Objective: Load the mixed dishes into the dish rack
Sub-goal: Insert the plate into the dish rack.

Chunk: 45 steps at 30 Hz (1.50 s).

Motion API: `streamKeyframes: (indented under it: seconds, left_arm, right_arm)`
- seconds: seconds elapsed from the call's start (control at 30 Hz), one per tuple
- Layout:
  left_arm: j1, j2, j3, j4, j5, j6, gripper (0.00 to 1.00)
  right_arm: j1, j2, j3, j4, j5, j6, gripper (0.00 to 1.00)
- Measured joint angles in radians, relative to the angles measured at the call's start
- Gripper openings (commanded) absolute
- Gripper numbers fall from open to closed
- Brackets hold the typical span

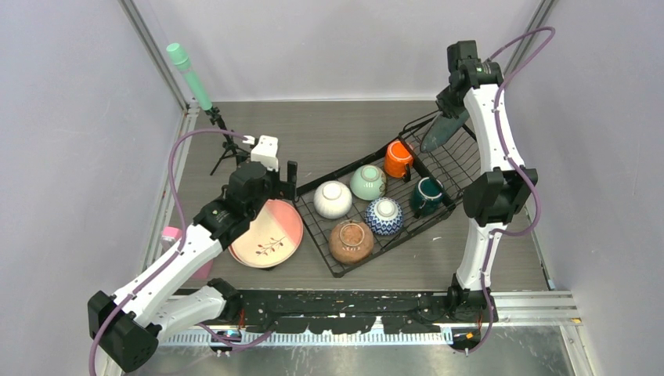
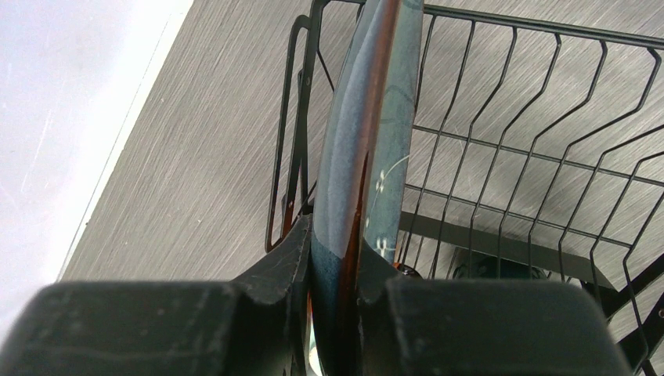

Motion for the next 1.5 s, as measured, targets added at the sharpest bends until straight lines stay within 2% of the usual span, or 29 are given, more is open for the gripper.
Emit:
streamKeyframes:
  seconds: [0.13, 0.27, 0.43, 0.93, 1.23, 1.4, 1.5]
  left_arm:
    - [0.002, 0.0, -0.005, -0.009, 0.002, -0.012, 1.0]
    - [0.011, 0.008, -0.005, -0.021, 0.002, -0.019, 1.0]
    - [0.021, 0.025, -0.01, -0.035, 0.002, -0.039, 1.0]
    - [0.046, 0.063, -0.013, -0.055, 0.005, -0.076, 1.0]
    - [0.063, 0.084, -0.015, -0.061, 0.019, -0.095, 1.0]
    - [0.072, 0.098, -0.016, -0.077, 0.022, -0.113, 1.0]
    - [0.075, 0.098, -0.018, -0.084, 0.022, -0.119, 1.0]
  right_arm:
    - [0.013, -0.011, -0.033, 0.024, 0.025, -0.005, 0.02]
    - [0.021, -0.039, -0.084, 0.058, 0.035, -0.01, 0.09]
    - [0.023, -0.047, -0.099, 0.072, 0.043, -0.022, 0.36]
    - [0.075, -0.054, -0.15, 0.118, 0.085, -0.053, 0.46]
    - [0.151, -0.056, -0.168, 0.111, 0.147, -0.086, 0.44]
    - [0.189, -0.07, -0.186, 0.121, 0.147, -0.101, 0.36]
    - [0.198, -0.075, -0.191, 0.133, 0.15, -0.113, 0.12]
